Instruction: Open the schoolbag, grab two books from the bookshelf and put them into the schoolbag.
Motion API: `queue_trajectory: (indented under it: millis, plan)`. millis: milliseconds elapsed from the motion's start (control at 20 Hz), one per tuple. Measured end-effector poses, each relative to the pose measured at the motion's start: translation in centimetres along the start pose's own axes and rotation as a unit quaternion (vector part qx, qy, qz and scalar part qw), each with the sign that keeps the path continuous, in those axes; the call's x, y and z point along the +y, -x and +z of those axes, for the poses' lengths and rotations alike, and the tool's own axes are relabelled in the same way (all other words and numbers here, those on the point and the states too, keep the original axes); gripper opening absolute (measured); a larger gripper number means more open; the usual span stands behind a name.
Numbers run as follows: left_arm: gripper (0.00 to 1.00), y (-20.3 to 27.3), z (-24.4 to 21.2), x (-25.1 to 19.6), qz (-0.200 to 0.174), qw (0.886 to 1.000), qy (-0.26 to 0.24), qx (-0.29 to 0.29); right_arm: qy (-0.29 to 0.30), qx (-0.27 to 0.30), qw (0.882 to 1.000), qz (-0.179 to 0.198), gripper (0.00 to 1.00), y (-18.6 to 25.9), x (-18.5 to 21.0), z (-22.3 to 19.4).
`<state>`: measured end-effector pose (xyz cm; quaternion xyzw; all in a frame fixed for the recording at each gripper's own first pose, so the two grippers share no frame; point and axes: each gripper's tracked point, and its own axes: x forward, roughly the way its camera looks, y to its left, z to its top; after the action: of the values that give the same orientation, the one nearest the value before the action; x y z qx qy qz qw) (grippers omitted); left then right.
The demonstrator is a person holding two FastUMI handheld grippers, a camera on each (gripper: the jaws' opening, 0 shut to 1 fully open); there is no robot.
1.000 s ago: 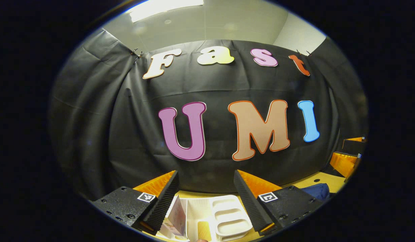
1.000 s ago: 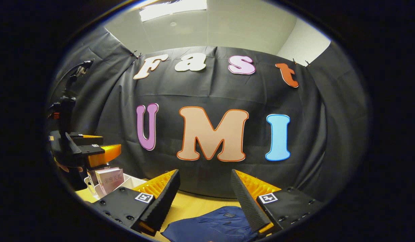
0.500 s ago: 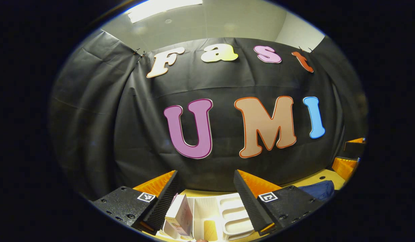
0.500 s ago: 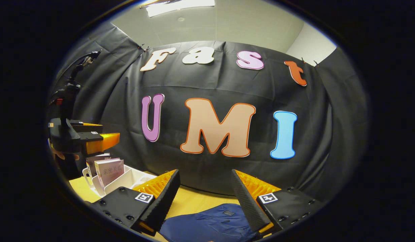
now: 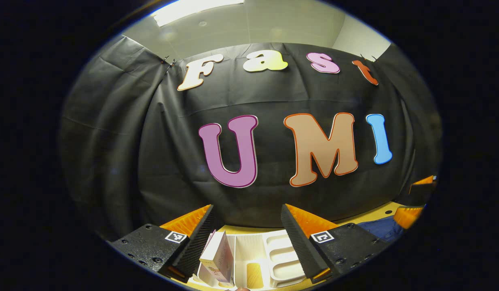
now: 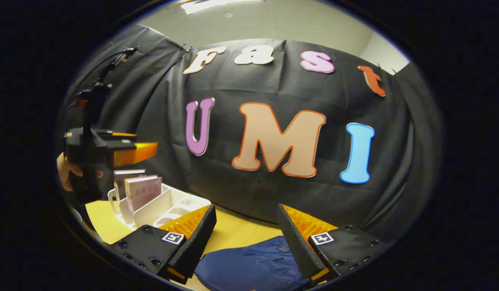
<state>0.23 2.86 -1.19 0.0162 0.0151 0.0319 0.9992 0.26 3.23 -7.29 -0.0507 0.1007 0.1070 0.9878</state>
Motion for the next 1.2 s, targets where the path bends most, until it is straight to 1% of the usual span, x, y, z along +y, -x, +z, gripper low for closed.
queue_trajectory:
  millis: [100,150,200,300,500,550,600,650,700,800,850,1150,1200]
  plan:
    - [0.95,0.1,0.1,0.3,0.004,1.0,-0.001,0.0,0.026,0.022,0.999,0.018,1.0,0.3,0.5,-1.7]
    - [0.95,0.2,-0.1,0.4,0.006,1.0,-0.002,0.001,0.042,0.035,0.998,0.031,0.98,0.3,1.0,-2.6]
    - [0.95,0.2,-0.1,0.6,0.007,1.0,-0.002,0.002,0.054,0.046,0.997,0.042,1.0,0.4,1.4,-3.5]
    - [0.95,0.4,-0.3,0.9,0.011,1.0,-0.002,0.004,0.078,0.067,0.993,0.065,1.0,0.9,2.3,-5.4]
    - [0.95,0.6,-0.4,1.7,0.019,1.0,-0.004,0.006,0.128,0.083,0.982,0.107,1.0,1.9,4.3,-8.1]
    - [0.95,0.7,-0.5,1.9,0.021,1.0,-0.005,0.006,0.14,0.09,0.979,0.116,1.0,1.9,4.5,-8.9]
    - [0.95,0.6,-0.4,2.2,0.024,1.0,-0.008,0.006,0.151,0.098,0.976,0.125,0.97,1.8,4.9,-10.0]
    - [0.95,0.7,-0.5,2.6,0.026,1.0,-0.01,0.007,0.161,0.106,0.972,0.135,0.97,2.0,5.3,-10.9]
    - [0.95,0.8,-0.7,2.8,0.029,0.999,-0.012,0.009,0.172,0.109,0.969,0.143,1.0,2.3,5.8,-11.8]
    - [0.95,1.0,-1.0,3.4,0.035,0.999,-0.015,0.013,0.193,0.115,0.961,0.159,0.94,2.6,6.6,-13.3]
    - [0.94,1.0,-1.1,3.8,0.038,0.999,-0.018,0.016,0.202,0.12,0.957,0.168,0.98,2.7,6.9,-14.1]
    - [0.94,1.1,-1.4,4.9,0.047,0.998,-0.029,0.02,0.253,0.158,0.931,0.212,0.98,3.6,8.7,-19.5]
    - [0.93,1.1,-1.4,5.1,0.049,0.998,-0.031,0.02,0.26,0.161,0.928,0.214,1.0,3.7,8.7,-20.0]
